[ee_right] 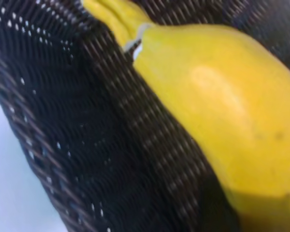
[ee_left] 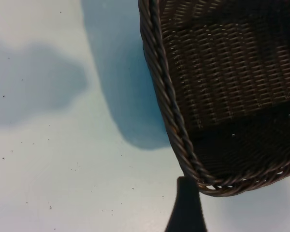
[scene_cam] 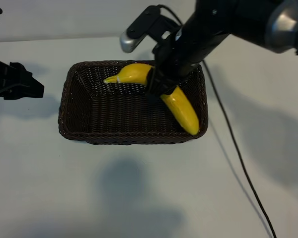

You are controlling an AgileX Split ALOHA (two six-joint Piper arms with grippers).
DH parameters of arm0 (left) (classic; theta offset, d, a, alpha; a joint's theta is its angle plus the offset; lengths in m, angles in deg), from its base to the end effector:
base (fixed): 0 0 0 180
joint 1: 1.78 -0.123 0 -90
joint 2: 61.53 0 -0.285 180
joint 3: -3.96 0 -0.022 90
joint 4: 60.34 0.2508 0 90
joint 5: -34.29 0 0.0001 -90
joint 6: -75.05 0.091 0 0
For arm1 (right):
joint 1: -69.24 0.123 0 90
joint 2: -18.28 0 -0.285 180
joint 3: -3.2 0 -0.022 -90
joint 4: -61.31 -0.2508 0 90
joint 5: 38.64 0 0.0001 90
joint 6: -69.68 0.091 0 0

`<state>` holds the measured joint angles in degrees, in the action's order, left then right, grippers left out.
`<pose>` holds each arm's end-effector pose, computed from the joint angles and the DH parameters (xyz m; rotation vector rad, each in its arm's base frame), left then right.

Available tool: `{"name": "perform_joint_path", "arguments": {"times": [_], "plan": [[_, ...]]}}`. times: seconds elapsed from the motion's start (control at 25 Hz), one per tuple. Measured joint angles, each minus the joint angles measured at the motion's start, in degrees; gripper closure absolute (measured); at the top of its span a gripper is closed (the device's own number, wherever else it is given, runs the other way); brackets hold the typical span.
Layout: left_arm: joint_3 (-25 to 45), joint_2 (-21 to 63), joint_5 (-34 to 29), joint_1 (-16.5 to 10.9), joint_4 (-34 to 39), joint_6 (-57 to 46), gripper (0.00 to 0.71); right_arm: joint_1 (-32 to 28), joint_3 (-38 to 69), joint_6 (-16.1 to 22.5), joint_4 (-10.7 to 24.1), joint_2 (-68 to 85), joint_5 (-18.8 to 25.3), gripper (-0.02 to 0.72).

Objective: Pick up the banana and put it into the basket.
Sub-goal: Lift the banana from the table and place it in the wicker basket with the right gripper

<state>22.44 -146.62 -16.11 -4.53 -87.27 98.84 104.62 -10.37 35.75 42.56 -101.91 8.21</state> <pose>0.2674 -0.0190 0.2951 0.1910 2.5737 -0.4126 0.3394 0.2673 0.2406 -1.3224 2.3068 0.3975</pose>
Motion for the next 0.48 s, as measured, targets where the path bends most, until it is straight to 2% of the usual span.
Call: {"name": "perform_joint_path", "arguments": {"times": [0.32,0.48], "plan": [[0.0,0.0,0.0,0.0,0.0,0.0,0.123,2.0,-8.7,-1.3,-0.1,-5.1,3.1,0.283],[0.0,0.0,0.0,0.0,0.0,0.0,0.123,2.2,-10.7,-4.4,-0.1,-6.7,4.1,0.283]]}}
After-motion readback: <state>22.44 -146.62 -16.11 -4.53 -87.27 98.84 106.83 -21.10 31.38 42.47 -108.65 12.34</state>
